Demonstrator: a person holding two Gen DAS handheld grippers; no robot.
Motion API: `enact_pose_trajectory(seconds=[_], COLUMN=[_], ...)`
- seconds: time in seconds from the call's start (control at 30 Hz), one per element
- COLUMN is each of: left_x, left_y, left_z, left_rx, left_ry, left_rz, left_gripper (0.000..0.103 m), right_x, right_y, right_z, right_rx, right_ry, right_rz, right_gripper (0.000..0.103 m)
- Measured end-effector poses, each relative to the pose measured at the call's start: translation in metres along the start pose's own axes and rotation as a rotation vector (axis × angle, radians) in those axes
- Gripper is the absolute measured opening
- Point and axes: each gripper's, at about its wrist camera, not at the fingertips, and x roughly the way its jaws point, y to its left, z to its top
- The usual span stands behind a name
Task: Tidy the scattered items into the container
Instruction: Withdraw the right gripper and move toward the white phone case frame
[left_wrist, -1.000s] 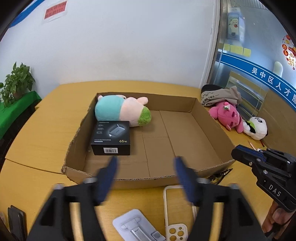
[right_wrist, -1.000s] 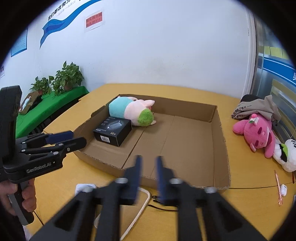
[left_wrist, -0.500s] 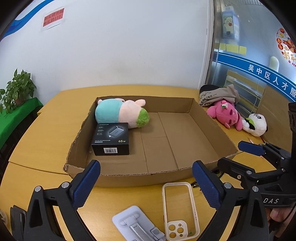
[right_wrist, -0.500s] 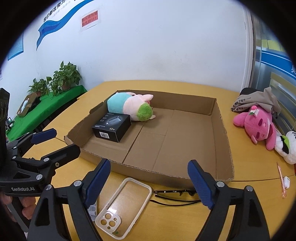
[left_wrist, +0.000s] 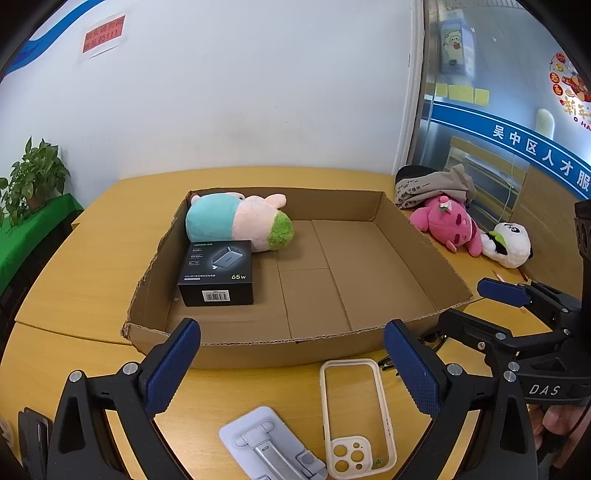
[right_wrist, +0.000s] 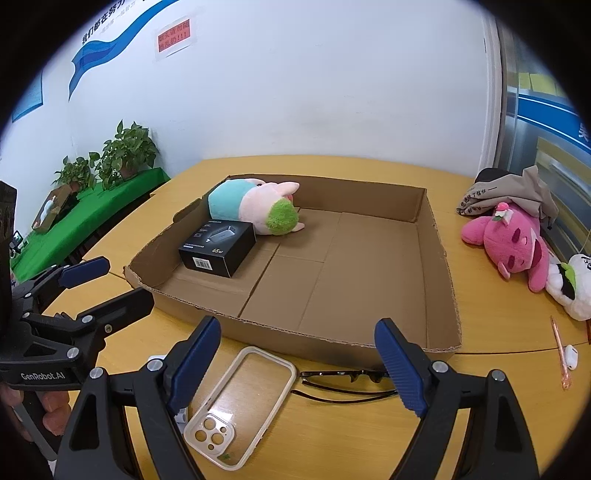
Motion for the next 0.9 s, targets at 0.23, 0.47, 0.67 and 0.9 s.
enact_pose_trajectory(seconds=[0.23,0.47,0.67,0.9], left_x=[0.005,0.017,0.039,0.055], left_y=[-0.001,-0.002,0.0,-0.004], left_z=[-0.003,-0.014,-0.04,-0.059], left_rx=[0.002,0.01,0.011,0.01], left_ry=[0.013,0.067,0.164,0.229], left_rz=[-0.013,-0.038,-0.065,-0.094], left_gripper=[0.101,0.101,0.101,0.097], right_x=[0.002,0.014,0.032,0.054], right_y=[-0.003,-0.012,-0.023,-0.019], right_z=[-0.003,-0.013,-0.037,-0.058], right_rx=[0.002,0.025,0.081,0.094], right_ry=[0.012,0.054,0.13,0.197], right_rz=[-0.017,-0.016,0.005,0.035], right_gripper=[0.085,0.085,0.085,0.085])
